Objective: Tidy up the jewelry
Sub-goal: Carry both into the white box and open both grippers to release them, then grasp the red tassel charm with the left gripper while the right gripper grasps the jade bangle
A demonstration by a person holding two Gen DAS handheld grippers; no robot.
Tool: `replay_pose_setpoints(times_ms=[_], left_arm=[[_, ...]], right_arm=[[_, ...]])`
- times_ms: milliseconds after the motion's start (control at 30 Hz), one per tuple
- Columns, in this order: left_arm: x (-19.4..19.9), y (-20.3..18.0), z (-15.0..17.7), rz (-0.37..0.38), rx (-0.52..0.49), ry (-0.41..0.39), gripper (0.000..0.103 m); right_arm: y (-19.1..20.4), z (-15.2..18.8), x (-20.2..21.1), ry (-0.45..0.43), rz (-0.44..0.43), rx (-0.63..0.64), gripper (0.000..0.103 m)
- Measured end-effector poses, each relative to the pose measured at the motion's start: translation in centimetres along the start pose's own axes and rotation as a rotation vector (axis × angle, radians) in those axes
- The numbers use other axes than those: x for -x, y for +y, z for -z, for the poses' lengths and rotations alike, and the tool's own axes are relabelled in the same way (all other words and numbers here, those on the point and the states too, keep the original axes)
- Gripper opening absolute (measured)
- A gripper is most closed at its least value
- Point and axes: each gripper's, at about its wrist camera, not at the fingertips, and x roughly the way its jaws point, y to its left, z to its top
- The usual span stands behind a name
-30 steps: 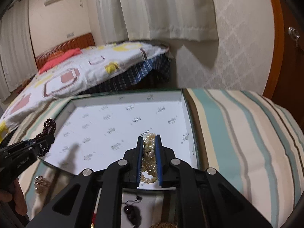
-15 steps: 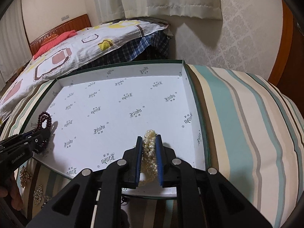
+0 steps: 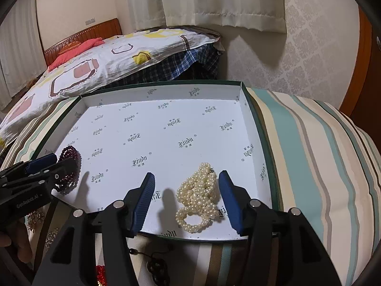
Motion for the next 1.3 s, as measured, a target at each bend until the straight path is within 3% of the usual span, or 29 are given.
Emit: replay_pose_setpoints(times_ms=[400, 667, 1033, 1300], left_arm=[[4.9, -0.7, 1.0, -0.018, -0.006, -0.118, 0.078], [9.6, -0.7, 4.1, -0.048, -0.02, -0.188, 0.078], [14.1, 0.9, 9.5, -0.089, -0.004, -0.198, 0.078], [15.7, 2.5, 13.1, -0.121, 0.009, -0.173, 0.078]], right_arm=[[1.3, 0.5, 3.8, -0.08, 0.017, -0.001, 0.06], [3.1, 3.5, 7.5, -0.112, 0.03, 0.005, 0.064], [7.0, 10.7, 11.0, -0.132, 0.02, 0.04, 0.068], [8.7, 12.7, 11.3, -0.116, 0.016, 0.073, 0.078]])
